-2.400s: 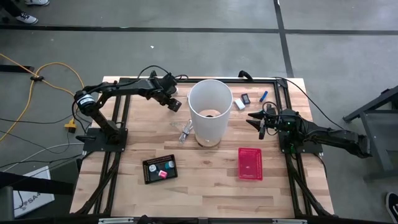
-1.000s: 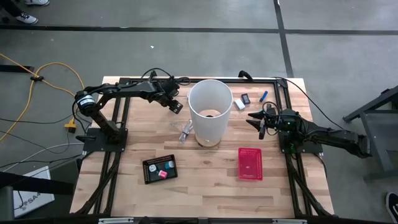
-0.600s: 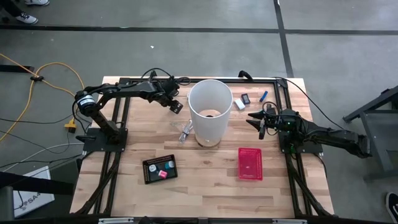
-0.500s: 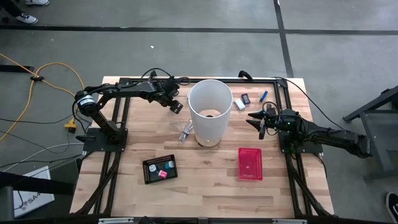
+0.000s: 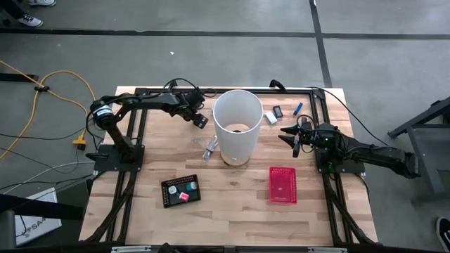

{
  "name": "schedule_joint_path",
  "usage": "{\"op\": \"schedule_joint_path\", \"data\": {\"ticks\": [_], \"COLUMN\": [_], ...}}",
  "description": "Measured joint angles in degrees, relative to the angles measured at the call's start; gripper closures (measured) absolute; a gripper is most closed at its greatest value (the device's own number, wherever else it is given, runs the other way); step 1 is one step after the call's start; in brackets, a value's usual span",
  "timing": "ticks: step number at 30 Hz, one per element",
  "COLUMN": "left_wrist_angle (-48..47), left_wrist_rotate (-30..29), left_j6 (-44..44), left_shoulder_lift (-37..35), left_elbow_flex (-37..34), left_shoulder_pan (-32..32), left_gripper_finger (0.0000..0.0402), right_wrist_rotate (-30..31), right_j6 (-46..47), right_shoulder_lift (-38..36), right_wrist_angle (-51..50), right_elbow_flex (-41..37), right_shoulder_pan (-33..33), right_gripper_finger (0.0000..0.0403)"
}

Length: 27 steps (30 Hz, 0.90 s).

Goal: Pick & Place Office items
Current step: Put the left black charger adapter into the black bin

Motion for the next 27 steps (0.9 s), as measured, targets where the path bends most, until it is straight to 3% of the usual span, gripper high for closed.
{"op": "schedule_joint_path", "data": {"ticks": [9, 17, 27], "left_wrist_angle": [-0.02, -1.68, -11.95], "left_wrist_rotate": [-0.02, 0.66, 1.95], "left_j6": [0.0, 0.24, 2.79], "left_shoulder_lift": [-0.02, -2.3, -16.07], "left_elbow_flex": [0.0, 0.0, 0.0], "left_shoulder_pan": [0.0, 0.15, -0.57], "left_gripper_finger": [0.0254, 0.0246, 0.025], "right_wrist_rotate": [0.0, 0.01, -0.01], "right_j6": [0.0, 0.0, 0.0], "right_shoulder_lift": [0.0, 0.0, -0.01], "right_wrist_angle": [0.0, 0.0, 0.01], "right_elbow_flex": [-0.01, 0.0, 0.0], "right_shoulder_pan": [0.01, 0.01, -0.01], "right_gripper_finger": [0.0243, 0.0243, 0.0243]}}
